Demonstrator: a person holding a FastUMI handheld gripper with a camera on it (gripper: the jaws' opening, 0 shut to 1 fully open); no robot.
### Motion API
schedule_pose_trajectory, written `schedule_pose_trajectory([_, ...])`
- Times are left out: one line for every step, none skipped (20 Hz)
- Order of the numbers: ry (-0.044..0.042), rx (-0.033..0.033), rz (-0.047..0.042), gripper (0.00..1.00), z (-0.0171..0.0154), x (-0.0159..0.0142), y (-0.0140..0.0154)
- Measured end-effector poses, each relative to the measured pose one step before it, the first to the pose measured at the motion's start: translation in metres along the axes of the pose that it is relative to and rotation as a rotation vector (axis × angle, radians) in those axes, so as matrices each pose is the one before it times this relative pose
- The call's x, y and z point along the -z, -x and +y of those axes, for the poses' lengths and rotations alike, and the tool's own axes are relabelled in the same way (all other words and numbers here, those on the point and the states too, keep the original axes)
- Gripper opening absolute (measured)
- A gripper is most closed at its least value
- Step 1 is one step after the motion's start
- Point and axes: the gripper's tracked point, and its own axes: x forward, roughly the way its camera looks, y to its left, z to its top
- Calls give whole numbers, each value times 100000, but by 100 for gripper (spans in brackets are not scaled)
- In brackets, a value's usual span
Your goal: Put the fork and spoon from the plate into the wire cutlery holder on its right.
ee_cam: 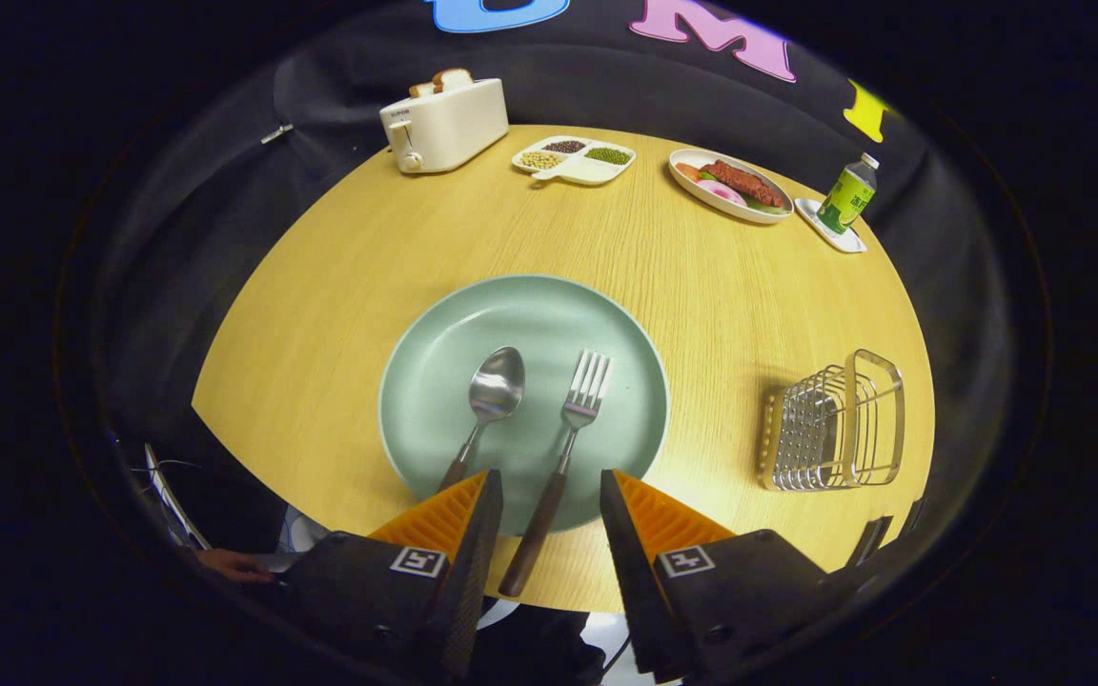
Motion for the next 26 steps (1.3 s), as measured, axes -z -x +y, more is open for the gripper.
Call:
schedule_pose_trajectory([509,853,1646,62,-91,321,-530])
schedule_pose_trajectory([135,1546,1826,62,-280,325,-407])
schedule_pose_trajectory([-468,1215,1571,55,-236,252,-406])
schedule_pose_trajectory([-535,803,1575,51,0,201,-450])
schedule_pose_trajectory([-593,502,1419,49,-94,195,-444])
schedule_pose_trajectory([-664,-644,1155,47,247,-9,-509])
schedule_pose_trajectory([-884,1199,1985,43,-162,291,-449])
schedule_pose_trajectory([-1110,62,1308,34,-15,113,-435])
schedule_pose_trajectory([-1360,-978,1880,20,15,-75,108])
schedule_pose_trajectory([-805,-1879,1074,16,462,-159,-183])
schedule_pose_trajectory([229,-1125,-89,13,84,-221,61])
schedule_pose_trajectory([-449,-712,62,11,-36,23,208])
schedule_pose_trajectory([-787,-697,-989,10,14,-129,147])
schedule_pose_trajectory([-497,-461,-1221,10,38,-205,393])
schedule_pose_trajectory([-562,-283,-1308,10,-129,-259,437])
schedule_pose_trajectory([-687,-887,-1271,10,-57,-237,545])
schedule_pose_trajectory([-614,-1768,-1267,10,64,-345,820])
schedule_pose_trajectory([-287,-1874,-1644,10,82,-357,985])
schedule_pose_trajectory([177,-1579,-1862,10,-160,-356,1193])
schedule_pose_trajectory([681,-1273,-1707,10,-419,-375,1279])
schedule_pose_trajectory([674,-713,-1080,10,-721,-387,1426])
schedule_pose_trajectory([509,-815,-1011,10,-725,-348,1334])
schedule_pose_trajectory([825,-607,-111,10,-979,-295,1461])
schedule_pose_trajectory([667,72,-142,10,-1197,-253,1382])
schedule_pose_trajectory([1405,698,675,10,-1500,-100,1325])
schedule_pose_trajectory([2093,958,2375,9,-1549,295,1038])
